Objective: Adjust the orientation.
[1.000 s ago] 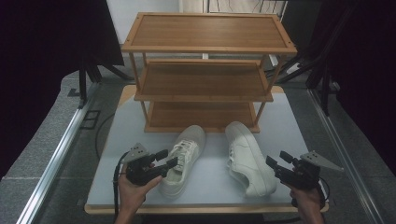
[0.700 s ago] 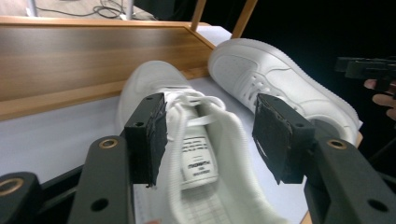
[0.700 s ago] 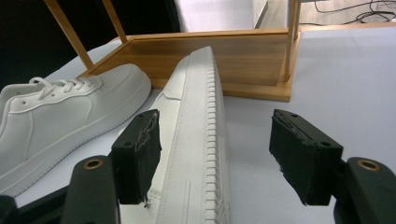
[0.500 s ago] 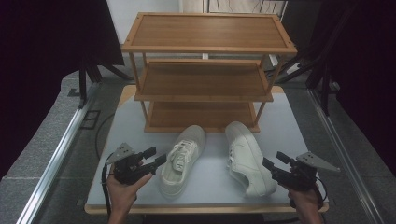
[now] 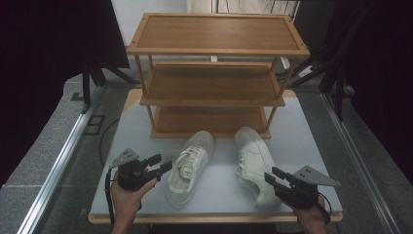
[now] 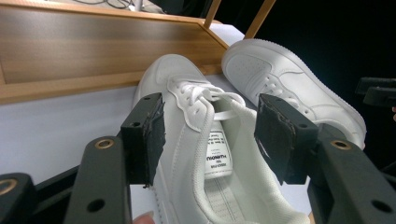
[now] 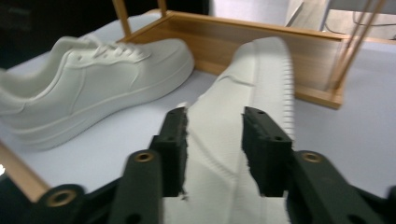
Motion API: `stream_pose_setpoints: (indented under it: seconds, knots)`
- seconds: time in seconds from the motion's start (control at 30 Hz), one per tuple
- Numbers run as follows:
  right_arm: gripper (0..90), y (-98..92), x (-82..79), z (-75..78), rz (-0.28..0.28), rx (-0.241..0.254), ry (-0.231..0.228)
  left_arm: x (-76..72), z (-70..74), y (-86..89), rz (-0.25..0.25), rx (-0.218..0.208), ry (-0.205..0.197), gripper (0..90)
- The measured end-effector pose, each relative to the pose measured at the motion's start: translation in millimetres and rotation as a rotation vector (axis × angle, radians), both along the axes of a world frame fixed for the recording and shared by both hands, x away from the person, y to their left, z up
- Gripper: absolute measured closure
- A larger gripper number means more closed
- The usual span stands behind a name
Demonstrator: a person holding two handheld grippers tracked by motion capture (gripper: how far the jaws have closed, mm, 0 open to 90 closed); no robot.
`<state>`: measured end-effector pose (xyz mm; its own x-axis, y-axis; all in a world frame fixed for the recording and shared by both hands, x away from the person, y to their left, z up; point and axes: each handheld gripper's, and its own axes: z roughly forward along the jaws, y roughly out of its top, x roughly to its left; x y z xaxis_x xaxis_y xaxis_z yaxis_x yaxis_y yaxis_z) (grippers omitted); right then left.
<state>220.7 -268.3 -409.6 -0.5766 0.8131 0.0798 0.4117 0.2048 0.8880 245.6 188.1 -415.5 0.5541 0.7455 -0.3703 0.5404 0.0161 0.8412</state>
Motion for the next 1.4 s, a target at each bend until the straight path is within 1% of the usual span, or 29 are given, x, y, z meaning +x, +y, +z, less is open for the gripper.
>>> stream_pose_setpoints:
  seconds: [0.03,0.07,0.1,0.13,0.17,0.2,0.23,0.27,0.3,0.37,0.4,0.47,0.57,0.67,0.73,0.97,1.07,1.1,1.13,1.17,1.23,1.4]
  knots:
    - [64.7,0.0,0.0,0.0,0.0,0.0,0.0,0.1,-0.3,-0.4,-0.002,0.001,0.003,42.8]
    - [69.7,7.7,-1.9,-1.5,0.028,-0.027,0.005,0.1,-0.7,-1.0,-0.005,0.003,0.005,42.9]
    - [69.7,7.7,-1.9,-1.5,0.028,-0.027,0.005,0.0,-0.8,-1.1,-0.007,0.005,0.007,42.9]
    - [74.3,14.9,-2.4,-4.1,0.058,-0.054,0.013,-0.2,-1.2,-1.2,-0.011,0.004,0.007,43.8]
    - [74.3,14.9,-2.4,-4.1,0.058,-0.054,0.013,-0.2,-1.2,-1.2,-0.011,0.004,0.007,44.9]
    - [77.6,21.5,-2.3,-7.4,0.079,-0.075,0.028,-0.7,-1.1,-1.0,-0.009,-0.004,0.001,45.4]
    - [77.6,21.5,-2.3,-7.4,0.079,-0.075,0.028,-1.3,-0.7,-0.7,-0.008,-0.009,-0.006,45.4]
    - [80.2,28.3,-1.3,-12.4,0.098,-0.094,0.043,-1.5,-0.2,-0.4,-0.007,-0.012,-0.01,45.5]
    - [80.2,28.3,-1.3,-12.4,0.098,-0.094,0.043,-1.7,0.3,0.0,-0.008,-0.014,-0.01,45.5]
    - [83.5,36.7,0.3,-21.1,0.115,-0.118,0.064,-2.1,0.3,1.3,-0.009,-0.024,-0.005,45.4]
    - [83.5,36.7,0.3,-21.1,0.115,-0.118,0.064,-2.1,0.3,1.3,-0.009,-0.024,-0.005,45.3]
    - [85.1,41.5,0.9,-26.1,0.12,-0.143,0.079,-2.0,-0.6,2.2,-0.014,-0.028,0.003,45.2]
    - [87.3,45.6,2.4,-31.4,0.103,-0.19,0.088,-2.4,-1.4,3.1,-0.014,-0.029,0.008,45.0]
    - [88.8,41.8,4.0,-30.4,0.096,-0.171,0.096,-3.1,-2.0,3.4,-0.008,-0.037,0.004,45.6]
    - [89.0,40.1,4.5,-30.1,0.094,-0.163,0.098,-3.0,-2.5,2.9,-0.01,-0.033,0.007,45.7]
    - [89.0,37.3,4.9,-29.1,0.09,-0.156,0.097,-2.3,-4.8,2.7,-0.016,-0.039,0.017,45.7]
    - [89.0,30.8,6.2,-26.8,0.078,-0.127,0.097,-2.3,-5.2,3.6,-0.014,-0.041,0.02,45.7]
    - [89.0,30.8,6.2,-26.8,0.078,-0.127,0.097,-2.3,-5.2,3.6,-0.014,-0.041,0.02,45.7]
    - [89.0,25.7,7.3,-25.6,0.074,-0.102,0.098,-2.4,-5.5,3.5,-0.016,-0.041,0.022,45.7]
    - [89.0,25.7,7.3,-25.6,0.074,-0.102,0.098,-2.4,-5.5,3.5,-0.016,-0.041,0.022,45.6]
    - [88.9,22.1,8.0,-24.7,0.07,-0.085,0.097,-2.4,-6.0,2.6,-0.02,-0.04,0.024,45.7]
    - [88.8,11.5,9.0,-20.7,0.038,-0.051,0.084,-2.4,-7.0,1.5,-0.021,-0.038,0.028,45.6]
